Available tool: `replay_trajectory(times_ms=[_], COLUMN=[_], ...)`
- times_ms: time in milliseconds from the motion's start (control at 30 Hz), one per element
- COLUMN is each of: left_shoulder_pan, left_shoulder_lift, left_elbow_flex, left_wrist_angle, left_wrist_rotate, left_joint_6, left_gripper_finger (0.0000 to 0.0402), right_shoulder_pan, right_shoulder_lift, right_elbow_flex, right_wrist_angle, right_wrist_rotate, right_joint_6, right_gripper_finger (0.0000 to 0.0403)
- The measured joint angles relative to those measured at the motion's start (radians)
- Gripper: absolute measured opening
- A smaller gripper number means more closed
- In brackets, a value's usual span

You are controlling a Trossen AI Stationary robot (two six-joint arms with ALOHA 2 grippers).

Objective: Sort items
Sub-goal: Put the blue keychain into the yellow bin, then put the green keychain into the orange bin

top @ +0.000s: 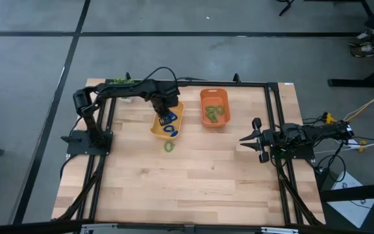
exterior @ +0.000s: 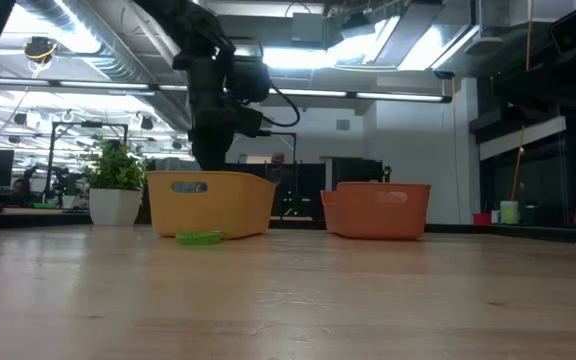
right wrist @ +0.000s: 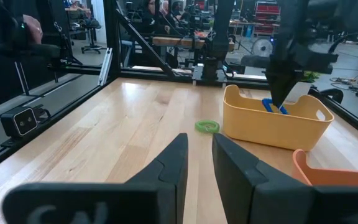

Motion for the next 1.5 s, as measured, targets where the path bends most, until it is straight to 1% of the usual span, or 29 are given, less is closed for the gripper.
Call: replay_trajectory(times_ms=[533,800,967,1133,1233,1500], left_shoulder_pan=[-0.031,-0.034,-0.034,-0.034,-0.034,-0.034], left_shoulder_lift=[0.071,0.077,0.077,0.077,0.077,0.076], left_elbow_flex=[-0.001,-0.001,-0.001,-0.001,-0.001,-0.001], left_wrist_angle=[0.027,0.058,0.057,0.057,0.057,0.055], left_wrist_rotate=[-0.018,-0.018,-0.024,-0.094,-0.118,-0.124], left_joint_6=[0.019,0.041,0.041,0.041,0.041,0.041], left_gripper_finger=[0.0011,0.0038,0.0046,0.0054,0.0062,0.0098], right_shoulder_pan=[0.000,0.000,0.000,0.000,0.000,0.000], right_shoulder_lift=[0.000,0.000,0.000,0.000,0.000,0.000], right_elbow_flex=[0.000,0.000,0.000,0.000,0.000,0.000], right_wrist_angle=[0.000,0.000,0.000,0.000,0.000,0.000], right_wrist_rotate=[0.000,0.000,0.000,0.000,0.000,0.000], right_joint_6=[0.000,0.000,0.000,0.000,0.000,0.000], right_gripper_finger=[0.0075,0.0075,0.0075,0.0075,0.0075,0.0075])
